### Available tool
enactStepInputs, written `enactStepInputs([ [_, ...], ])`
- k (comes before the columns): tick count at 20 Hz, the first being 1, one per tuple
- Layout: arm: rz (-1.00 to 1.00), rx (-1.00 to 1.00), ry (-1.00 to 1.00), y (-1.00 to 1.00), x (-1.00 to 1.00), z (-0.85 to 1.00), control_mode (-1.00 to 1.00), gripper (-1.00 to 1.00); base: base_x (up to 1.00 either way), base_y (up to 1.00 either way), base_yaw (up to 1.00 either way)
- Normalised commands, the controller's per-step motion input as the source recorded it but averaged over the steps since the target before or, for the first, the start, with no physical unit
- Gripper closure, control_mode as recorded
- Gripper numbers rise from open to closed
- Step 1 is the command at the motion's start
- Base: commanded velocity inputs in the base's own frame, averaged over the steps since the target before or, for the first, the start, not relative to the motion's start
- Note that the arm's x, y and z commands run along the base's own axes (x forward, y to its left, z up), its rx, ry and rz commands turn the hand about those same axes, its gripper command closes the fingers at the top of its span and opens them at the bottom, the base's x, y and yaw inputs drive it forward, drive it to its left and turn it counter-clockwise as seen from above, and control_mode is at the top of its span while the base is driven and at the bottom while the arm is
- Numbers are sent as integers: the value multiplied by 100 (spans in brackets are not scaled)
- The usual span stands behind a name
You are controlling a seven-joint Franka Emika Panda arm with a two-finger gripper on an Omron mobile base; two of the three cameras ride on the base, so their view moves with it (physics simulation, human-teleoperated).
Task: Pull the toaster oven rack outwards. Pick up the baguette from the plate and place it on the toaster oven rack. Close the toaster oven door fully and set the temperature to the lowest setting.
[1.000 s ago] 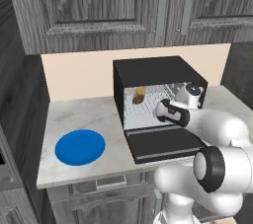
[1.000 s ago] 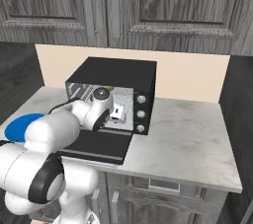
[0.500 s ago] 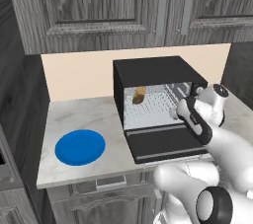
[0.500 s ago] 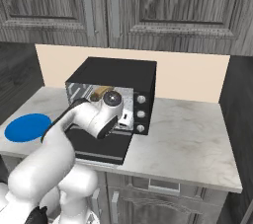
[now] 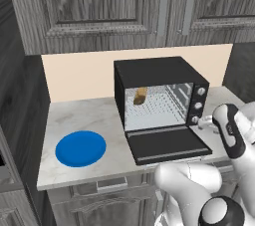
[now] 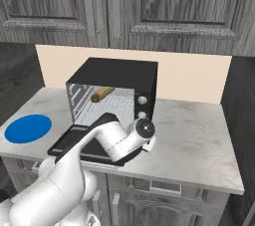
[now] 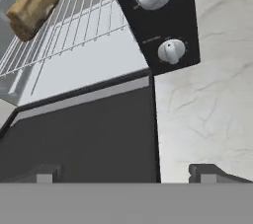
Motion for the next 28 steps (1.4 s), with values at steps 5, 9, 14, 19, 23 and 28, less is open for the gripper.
enactStepInputs([
  [5,4,22,0,-25,-61,0,-100,-100,0,0,0],
  [9,3,12,0,0,-31,0,-100,-100,0,0,0],
  [14,0,14,3,0,-18,0,-100,-100,0,0,0],
  [19,0,15,1,0,0,-5,-100,-100,0,0,0],
  [23,0,21,2,0,0,-3,-100,-100,0,0,0],
  [28,0,18,11,0,0,-6,-100,-100,0,0,0],
])
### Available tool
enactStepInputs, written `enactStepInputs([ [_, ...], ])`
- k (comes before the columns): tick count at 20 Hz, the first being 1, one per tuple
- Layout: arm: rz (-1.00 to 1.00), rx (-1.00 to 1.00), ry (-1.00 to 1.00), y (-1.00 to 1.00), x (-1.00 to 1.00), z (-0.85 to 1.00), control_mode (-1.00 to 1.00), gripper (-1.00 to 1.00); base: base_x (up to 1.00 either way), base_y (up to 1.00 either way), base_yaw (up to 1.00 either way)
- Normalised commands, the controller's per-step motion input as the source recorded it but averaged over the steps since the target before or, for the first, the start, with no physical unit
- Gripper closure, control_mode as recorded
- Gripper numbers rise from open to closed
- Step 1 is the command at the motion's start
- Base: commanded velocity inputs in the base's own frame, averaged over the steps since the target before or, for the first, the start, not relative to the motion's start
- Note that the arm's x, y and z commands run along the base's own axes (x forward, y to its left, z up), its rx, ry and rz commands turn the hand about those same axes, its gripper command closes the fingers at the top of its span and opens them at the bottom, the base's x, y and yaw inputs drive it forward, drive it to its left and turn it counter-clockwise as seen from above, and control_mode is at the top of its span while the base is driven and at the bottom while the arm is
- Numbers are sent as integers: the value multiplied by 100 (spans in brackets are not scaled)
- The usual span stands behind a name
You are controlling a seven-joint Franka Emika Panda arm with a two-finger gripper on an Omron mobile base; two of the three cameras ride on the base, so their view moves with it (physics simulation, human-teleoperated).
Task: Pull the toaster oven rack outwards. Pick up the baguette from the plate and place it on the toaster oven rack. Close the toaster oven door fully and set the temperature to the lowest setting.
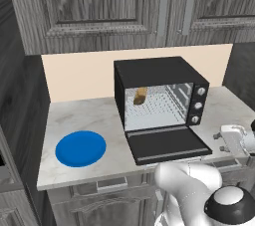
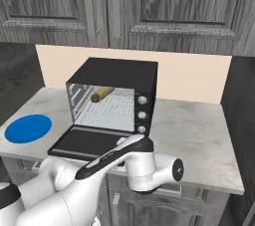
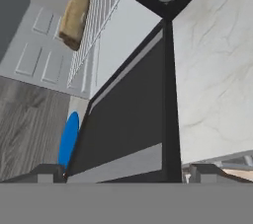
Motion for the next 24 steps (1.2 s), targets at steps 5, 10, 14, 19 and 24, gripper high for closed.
enactStepInputs([
  [5,0,11,15,0,0,-14,-100,-100,0,0,0],
  [10,0,2,8,0,0,-18,-100,-100,0,0,0],
  [14,0,1,1,0,0,-22,-100,-100,0,0,0],
  [19,0,1,0,1,0,-27,-100,-100,0,0,0],
  [24,0,1,0,4,0,-25,-100,-100,0,0,0],
])
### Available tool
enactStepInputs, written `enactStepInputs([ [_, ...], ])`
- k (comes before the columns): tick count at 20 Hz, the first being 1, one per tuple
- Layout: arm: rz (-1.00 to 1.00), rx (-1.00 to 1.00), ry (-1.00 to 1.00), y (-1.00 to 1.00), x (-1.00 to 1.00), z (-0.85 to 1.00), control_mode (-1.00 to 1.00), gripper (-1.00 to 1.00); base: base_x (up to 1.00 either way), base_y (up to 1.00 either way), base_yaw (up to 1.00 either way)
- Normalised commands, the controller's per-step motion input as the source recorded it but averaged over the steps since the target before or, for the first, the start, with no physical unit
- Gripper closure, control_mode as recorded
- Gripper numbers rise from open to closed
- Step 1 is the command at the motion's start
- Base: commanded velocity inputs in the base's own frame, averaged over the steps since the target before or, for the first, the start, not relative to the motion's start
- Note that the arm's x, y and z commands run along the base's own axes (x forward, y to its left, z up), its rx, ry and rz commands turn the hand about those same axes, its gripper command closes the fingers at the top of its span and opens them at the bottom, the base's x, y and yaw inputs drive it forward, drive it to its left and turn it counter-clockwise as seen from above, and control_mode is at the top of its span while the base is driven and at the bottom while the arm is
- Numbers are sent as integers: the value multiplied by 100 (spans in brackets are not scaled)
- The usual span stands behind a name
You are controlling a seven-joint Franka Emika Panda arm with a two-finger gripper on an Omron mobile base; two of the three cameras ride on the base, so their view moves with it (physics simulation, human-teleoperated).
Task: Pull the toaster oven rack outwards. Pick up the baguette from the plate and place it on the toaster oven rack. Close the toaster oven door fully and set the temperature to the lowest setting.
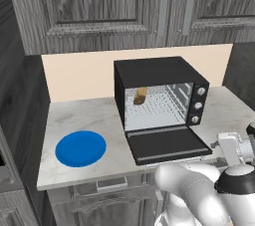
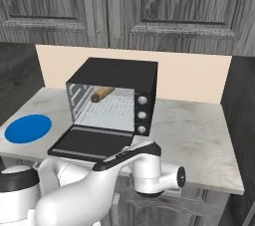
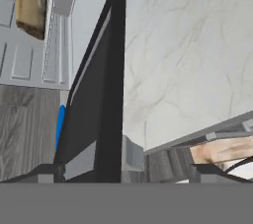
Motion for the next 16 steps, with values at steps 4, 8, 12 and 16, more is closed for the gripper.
enactStepInputs([
  [4,0,5,-3,11,-1,-2,-100,-100,0,0,0],
  [8,0,11,-11,4,-17,2,-100,-100,0,0,0],
  [12,0,9,-10,1,-5,14,-100,-100,0,0,0],
  [16,0,8,-7,8,0,28,-100,-100,0,0,0],
])
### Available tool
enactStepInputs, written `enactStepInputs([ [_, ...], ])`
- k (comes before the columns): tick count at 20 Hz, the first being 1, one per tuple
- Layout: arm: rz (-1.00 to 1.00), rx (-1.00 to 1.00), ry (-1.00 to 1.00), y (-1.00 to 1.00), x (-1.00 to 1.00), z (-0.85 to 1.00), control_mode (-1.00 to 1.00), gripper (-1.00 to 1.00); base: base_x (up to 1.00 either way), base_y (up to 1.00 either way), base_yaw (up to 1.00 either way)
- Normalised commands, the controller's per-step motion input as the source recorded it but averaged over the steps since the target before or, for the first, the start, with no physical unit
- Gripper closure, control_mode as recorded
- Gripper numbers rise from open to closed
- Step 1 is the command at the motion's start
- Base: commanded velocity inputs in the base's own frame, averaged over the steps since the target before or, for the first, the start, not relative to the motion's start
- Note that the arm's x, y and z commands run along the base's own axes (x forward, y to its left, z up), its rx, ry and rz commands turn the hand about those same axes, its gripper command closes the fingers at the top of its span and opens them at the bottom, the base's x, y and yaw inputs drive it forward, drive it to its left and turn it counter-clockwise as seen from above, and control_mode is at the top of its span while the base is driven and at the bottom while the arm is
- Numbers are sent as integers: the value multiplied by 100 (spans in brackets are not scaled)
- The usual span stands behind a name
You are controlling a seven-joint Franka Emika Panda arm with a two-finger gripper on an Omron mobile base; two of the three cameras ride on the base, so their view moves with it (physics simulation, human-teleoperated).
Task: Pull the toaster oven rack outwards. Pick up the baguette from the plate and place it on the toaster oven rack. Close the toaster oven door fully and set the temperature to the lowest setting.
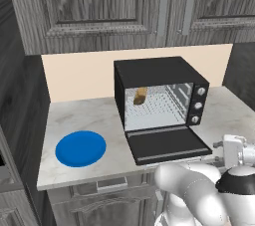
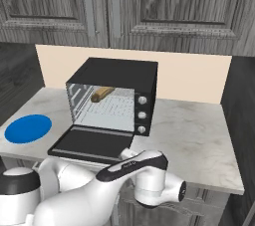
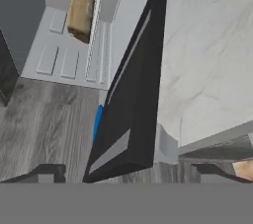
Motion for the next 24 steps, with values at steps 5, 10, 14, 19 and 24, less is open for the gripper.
enactStepInputs([
  [5,0,4,-6,15,0,16,-100,-100,0,0,0],
  [10,0,0,0,13,0,-7,-100,-100,0,0,0],
  [14,0,0,1,1,0,-16,-100,-100,0,0,0],
  [19,0,0,0,1,1,-1,-100,-100,0,0,0],
  [24,0,0,0,1,21,0,-100,-100,0,0,0],
])
